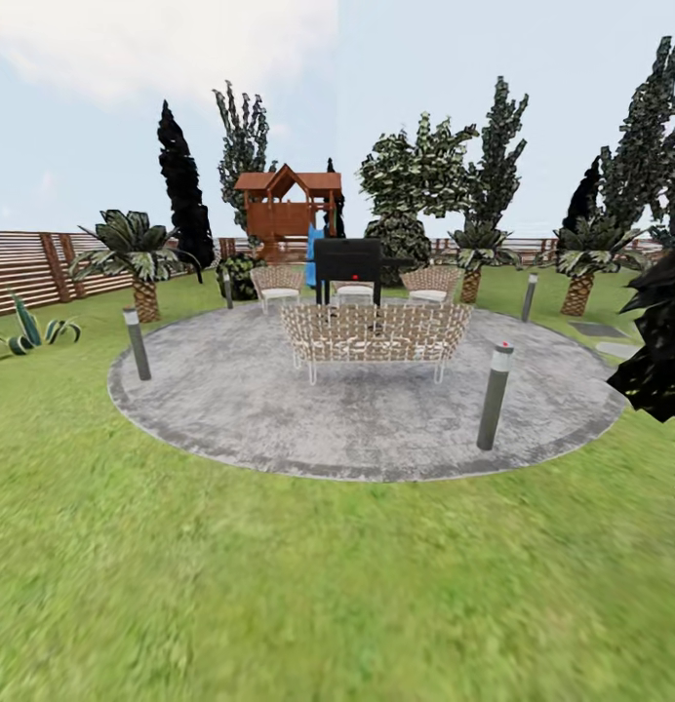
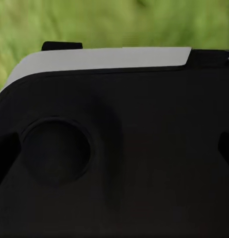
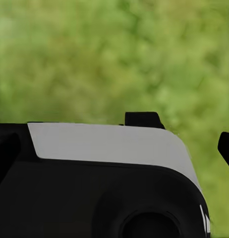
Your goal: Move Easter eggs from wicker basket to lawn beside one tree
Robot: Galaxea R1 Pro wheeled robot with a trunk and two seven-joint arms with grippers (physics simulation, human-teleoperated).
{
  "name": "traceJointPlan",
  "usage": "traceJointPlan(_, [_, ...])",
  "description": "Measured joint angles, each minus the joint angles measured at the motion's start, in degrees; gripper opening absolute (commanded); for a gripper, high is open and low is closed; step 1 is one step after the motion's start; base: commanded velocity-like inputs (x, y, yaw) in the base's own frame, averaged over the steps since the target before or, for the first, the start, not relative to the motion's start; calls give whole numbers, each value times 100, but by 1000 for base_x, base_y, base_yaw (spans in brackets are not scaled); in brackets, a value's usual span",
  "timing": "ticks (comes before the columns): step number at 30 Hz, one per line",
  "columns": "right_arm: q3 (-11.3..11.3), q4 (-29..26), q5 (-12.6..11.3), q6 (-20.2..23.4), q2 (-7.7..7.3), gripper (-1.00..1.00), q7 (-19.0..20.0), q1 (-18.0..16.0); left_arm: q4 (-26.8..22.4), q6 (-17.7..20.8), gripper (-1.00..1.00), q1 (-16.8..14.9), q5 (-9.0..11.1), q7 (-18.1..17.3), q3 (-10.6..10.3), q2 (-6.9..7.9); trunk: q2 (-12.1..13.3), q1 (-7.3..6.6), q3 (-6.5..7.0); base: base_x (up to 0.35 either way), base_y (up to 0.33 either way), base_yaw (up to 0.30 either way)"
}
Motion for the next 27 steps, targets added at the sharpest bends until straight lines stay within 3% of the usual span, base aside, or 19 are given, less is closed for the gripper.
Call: traceJointPlan(27, [0, 0, 0, 1, -1, 100, 0, 0, 0, 0, 100, 0, 0, -16, 1, 1, 0, 0, 82, 316, 188, -241])
